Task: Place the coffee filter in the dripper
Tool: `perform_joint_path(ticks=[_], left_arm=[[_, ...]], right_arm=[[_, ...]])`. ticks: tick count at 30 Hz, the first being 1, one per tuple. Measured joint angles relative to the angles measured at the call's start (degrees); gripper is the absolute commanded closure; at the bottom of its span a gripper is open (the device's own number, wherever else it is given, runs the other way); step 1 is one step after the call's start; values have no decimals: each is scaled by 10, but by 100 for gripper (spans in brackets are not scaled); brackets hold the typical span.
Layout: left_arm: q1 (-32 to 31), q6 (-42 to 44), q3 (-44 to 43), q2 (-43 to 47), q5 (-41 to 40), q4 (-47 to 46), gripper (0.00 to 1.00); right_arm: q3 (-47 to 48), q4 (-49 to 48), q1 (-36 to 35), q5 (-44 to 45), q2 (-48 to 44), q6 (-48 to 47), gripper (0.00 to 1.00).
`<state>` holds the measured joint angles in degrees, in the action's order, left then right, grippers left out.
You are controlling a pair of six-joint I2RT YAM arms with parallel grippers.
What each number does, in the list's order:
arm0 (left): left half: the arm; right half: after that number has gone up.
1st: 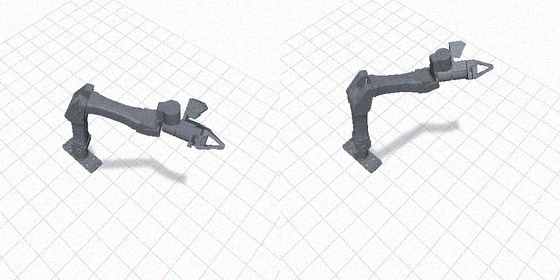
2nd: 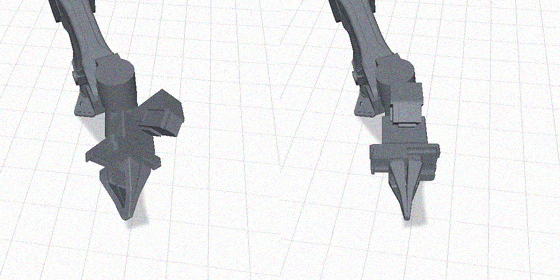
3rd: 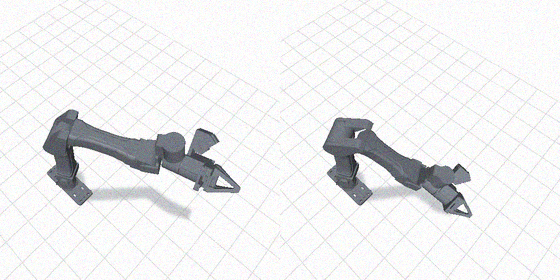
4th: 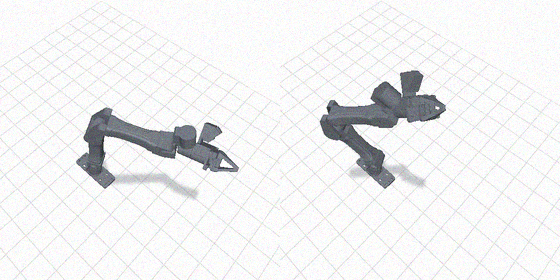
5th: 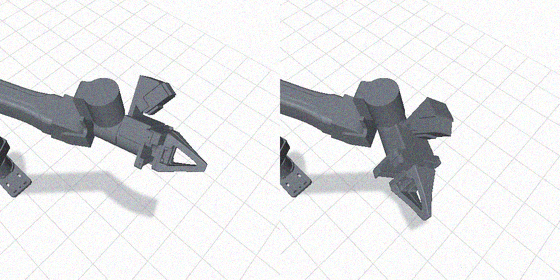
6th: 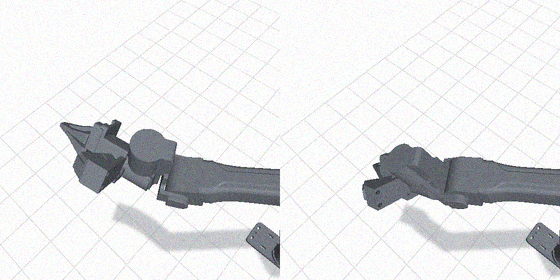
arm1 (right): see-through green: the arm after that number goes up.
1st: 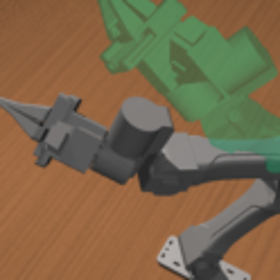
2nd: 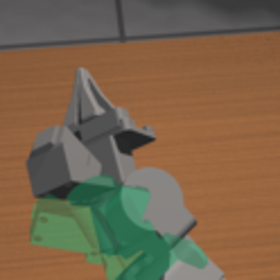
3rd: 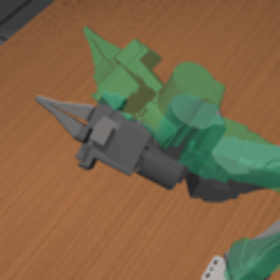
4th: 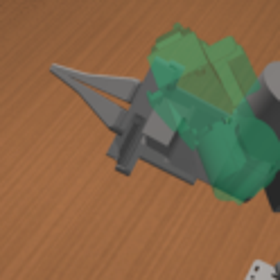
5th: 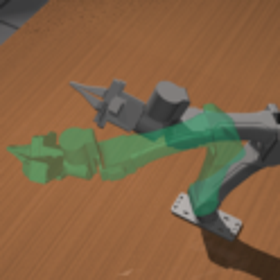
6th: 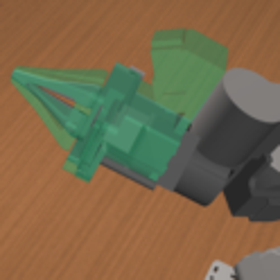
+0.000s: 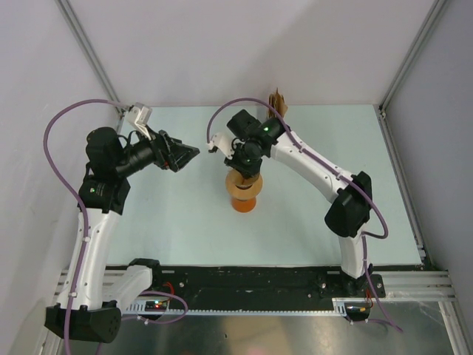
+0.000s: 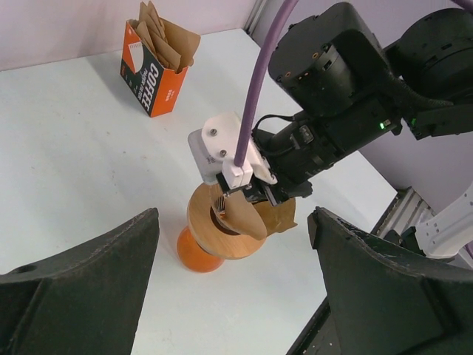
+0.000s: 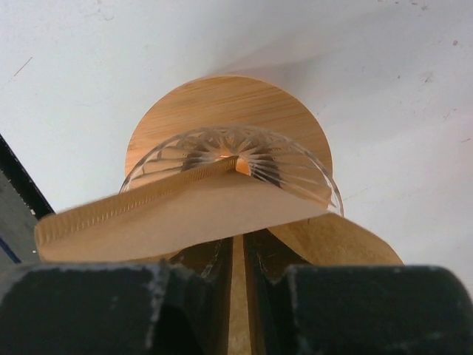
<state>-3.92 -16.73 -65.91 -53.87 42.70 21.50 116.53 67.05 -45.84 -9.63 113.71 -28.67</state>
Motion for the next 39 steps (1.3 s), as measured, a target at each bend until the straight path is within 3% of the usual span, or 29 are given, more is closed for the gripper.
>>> perform_joint_path(ticks=[39], left_arm=[[7,-4,0,-1,10,0,11]], right_arm=[[-77,-61,-10,25,22,-14,89]])
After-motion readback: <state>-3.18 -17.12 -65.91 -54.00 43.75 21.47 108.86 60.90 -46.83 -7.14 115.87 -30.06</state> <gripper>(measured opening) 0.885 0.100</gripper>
